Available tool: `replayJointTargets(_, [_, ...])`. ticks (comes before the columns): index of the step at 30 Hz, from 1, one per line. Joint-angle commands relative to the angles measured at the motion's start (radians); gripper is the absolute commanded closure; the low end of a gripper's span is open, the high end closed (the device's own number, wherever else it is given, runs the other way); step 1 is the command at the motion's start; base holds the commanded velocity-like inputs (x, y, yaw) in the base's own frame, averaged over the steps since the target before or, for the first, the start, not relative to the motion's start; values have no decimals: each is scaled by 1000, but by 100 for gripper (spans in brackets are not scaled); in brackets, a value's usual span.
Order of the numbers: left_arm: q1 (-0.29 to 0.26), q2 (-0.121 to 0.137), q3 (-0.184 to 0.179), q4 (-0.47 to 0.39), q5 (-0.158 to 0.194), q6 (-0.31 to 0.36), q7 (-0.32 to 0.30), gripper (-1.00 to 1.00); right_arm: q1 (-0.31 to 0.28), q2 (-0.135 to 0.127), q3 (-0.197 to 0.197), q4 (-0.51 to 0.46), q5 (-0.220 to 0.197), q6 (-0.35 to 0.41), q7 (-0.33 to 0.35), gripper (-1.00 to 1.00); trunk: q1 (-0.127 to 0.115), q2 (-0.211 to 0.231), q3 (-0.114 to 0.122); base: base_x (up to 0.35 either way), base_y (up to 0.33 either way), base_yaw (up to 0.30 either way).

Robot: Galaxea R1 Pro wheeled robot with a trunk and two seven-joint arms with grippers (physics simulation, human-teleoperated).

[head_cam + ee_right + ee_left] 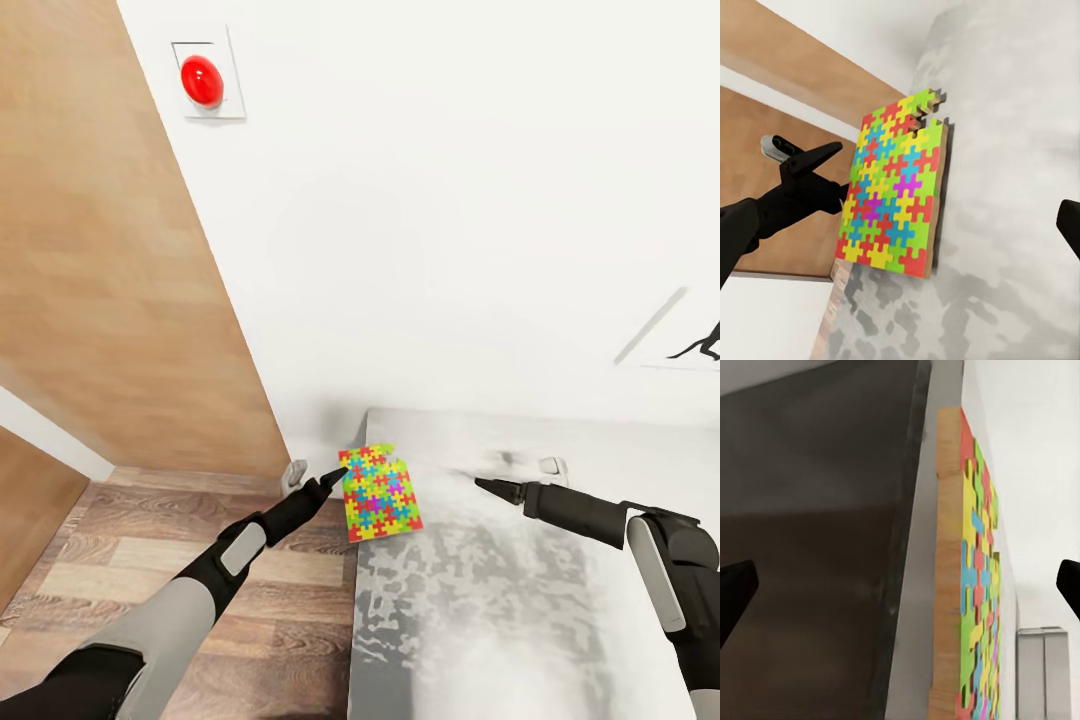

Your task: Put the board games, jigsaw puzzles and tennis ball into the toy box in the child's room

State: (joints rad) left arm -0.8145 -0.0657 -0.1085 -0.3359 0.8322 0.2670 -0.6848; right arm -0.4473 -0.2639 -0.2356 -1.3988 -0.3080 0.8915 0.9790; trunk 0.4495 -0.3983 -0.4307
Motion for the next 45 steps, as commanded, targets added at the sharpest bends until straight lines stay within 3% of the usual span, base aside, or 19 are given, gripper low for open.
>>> replayJointTargets(1, [-1,0,-3,0,10,9,0,-100,-1,0,-1,-1,0,4,3,-100,1,-2,-1,0,0,0])
replayJointTargets(45, [-5,-2,-5,0,8,8,3,-100,2,0,-1,-6,0,4,6,-100,1,-2,-1,0,0,-54])
